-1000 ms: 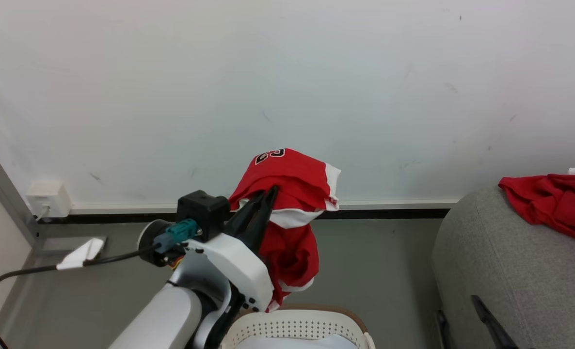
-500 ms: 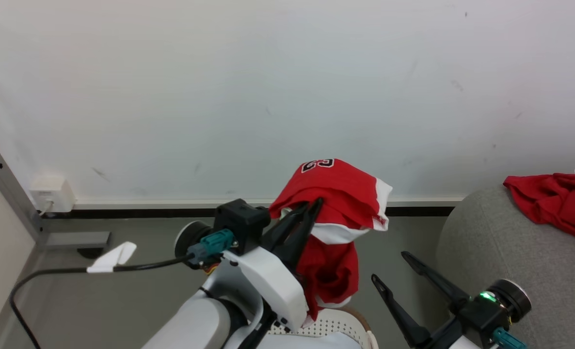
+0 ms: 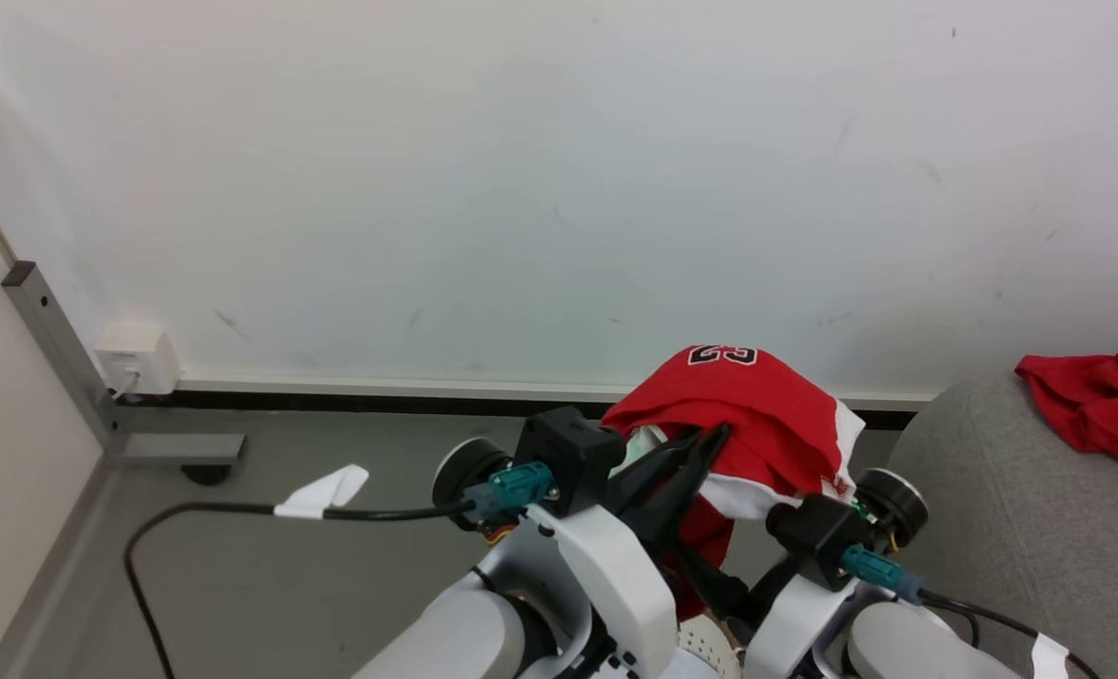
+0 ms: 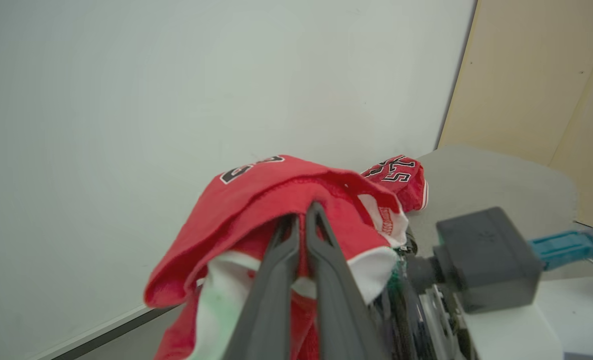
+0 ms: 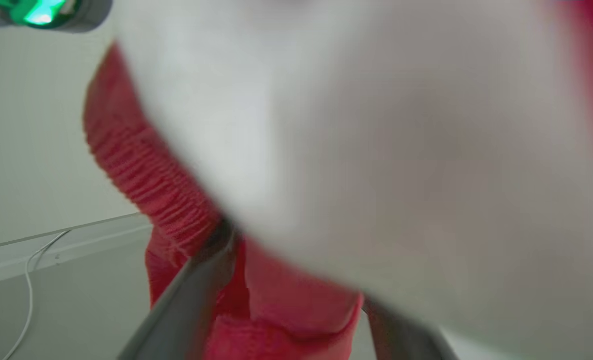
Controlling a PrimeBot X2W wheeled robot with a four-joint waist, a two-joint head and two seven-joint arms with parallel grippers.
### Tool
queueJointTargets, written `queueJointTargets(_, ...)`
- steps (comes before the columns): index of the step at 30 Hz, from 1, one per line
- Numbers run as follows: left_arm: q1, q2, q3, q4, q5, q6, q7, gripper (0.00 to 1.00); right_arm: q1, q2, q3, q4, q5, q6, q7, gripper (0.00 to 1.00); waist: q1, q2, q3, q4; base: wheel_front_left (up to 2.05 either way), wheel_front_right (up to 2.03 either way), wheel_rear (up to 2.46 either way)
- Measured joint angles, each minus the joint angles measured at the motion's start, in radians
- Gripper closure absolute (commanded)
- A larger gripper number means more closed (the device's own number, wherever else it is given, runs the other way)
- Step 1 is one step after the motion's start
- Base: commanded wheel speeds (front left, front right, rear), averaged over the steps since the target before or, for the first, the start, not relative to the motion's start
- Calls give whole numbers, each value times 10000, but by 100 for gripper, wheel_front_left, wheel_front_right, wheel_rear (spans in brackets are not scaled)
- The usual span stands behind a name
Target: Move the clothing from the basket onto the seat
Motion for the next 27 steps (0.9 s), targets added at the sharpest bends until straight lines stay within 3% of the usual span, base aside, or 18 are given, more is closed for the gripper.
queueJointTargets(1, -12, -46, -23, 40, -13, -8, -2, 100, -88, 86, 54, 73, -6, 0, 2, 70, 0, 0, -10, 21, 0, 0, 0)
queueJointTargets(2, -26, -63, -29, 88, -25, -52, -6, 100, -197, 159, 58, 132, 15, 0, 2, 100, 0, 0, -17, 43, 0, 0, 0)
queueJointTargets(14, -41, 236, 441, 848, -178, 255, -215, 100, 179, 54, -387, -437, 500, 0, 2, 100, 0, 0, -102, 146, 0, 0, 0)
queueJointTargets(15, -40, 245, 487, 947, -194, 278, -286, 92, 247, 19, -472, -472, 556, 0, 2, 100, 0, 0, -105, 141, 0, 0, 0)
queueJointTargets(18, -29, 270, 523, 1250, -192, 293, -445, 53, 453, -46, -589, -596, 696, 0, 2, 100, 0, -1, -112, 99, 0, 0, 0)
queueJointTargets(19, -19, 272, 522, 1358, -192, 290, -497, 0, 508, -54, -639, -642, 759, 0, 2, 100, 0, 0, -113, 81, 0, 0, 0)
queueJointTargets(27, 221, 332, 508, 2324, -245, 274, -1091, 0, 737, -401, -1498, -834, 1012, 0, 4, 100, 0, -1, -32, -147, 0, 0, 0)
